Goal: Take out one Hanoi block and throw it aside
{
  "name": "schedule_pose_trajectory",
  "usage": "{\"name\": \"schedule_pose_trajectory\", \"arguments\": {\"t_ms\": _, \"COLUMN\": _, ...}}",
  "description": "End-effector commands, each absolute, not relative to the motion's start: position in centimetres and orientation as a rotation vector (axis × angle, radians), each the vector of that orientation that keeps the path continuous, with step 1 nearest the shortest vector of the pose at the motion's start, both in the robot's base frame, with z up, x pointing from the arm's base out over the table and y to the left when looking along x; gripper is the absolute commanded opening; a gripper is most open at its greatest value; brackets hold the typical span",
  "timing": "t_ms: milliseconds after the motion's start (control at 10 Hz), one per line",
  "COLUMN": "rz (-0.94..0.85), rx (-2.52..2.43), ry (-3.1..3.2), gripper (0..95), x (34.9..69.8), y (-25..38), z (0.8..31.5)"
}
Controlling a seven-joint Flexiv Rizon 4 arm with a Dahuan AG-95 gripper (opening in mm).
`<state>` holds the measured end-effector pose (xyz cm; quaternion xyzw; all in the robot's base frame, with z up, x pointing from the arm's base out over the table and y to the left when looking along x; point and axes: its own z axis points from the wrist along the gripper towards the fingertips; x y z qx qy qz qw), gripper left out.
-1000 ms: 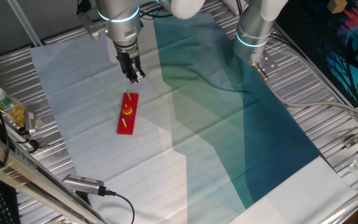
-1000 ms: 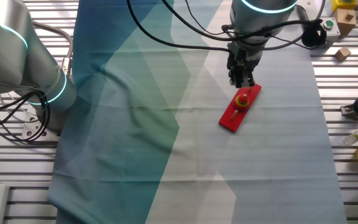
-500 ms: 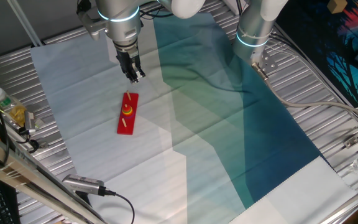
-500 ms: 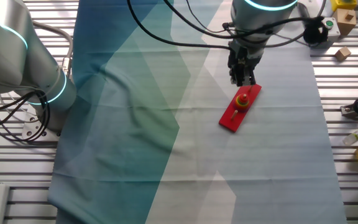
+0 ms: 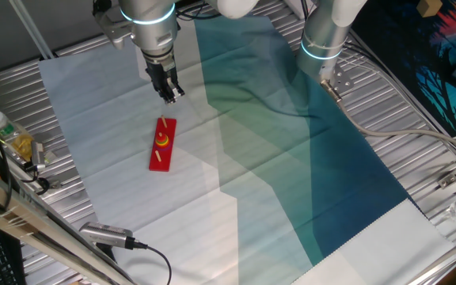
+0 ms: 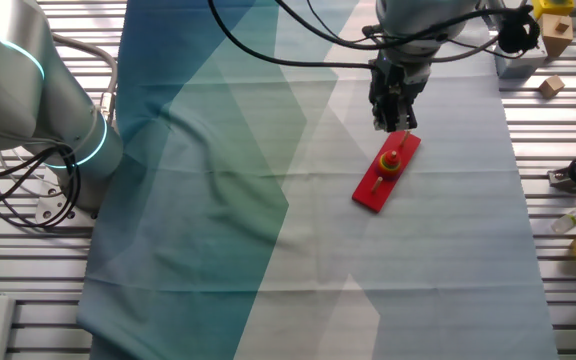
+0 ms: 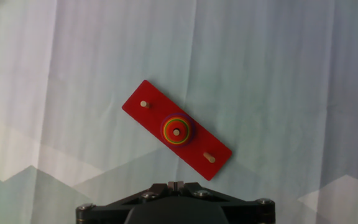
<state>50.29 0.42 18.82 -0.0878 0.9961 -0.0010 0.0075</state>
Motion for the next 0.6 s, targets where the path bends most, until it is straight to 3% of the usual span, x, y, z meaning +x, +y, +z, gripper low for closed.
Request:
{"name": "schedule_pose_trajectory", "arguments": {"t_ms": 100, "rz": -0.011, "rx": -0.287, "ry": 3.116, "gripper": 0.0, "x": 50.35, "y": 0.44, "z": 18.87}}
{"name": "schedule_pose_trajectory", "arguments": {"t_ms": 600, "rz": -0.009, "rx": -0.290, "ry": 3.132, "gripper": 0.0, "x": 50.35, "y": 0.45, "z": 18.88}}
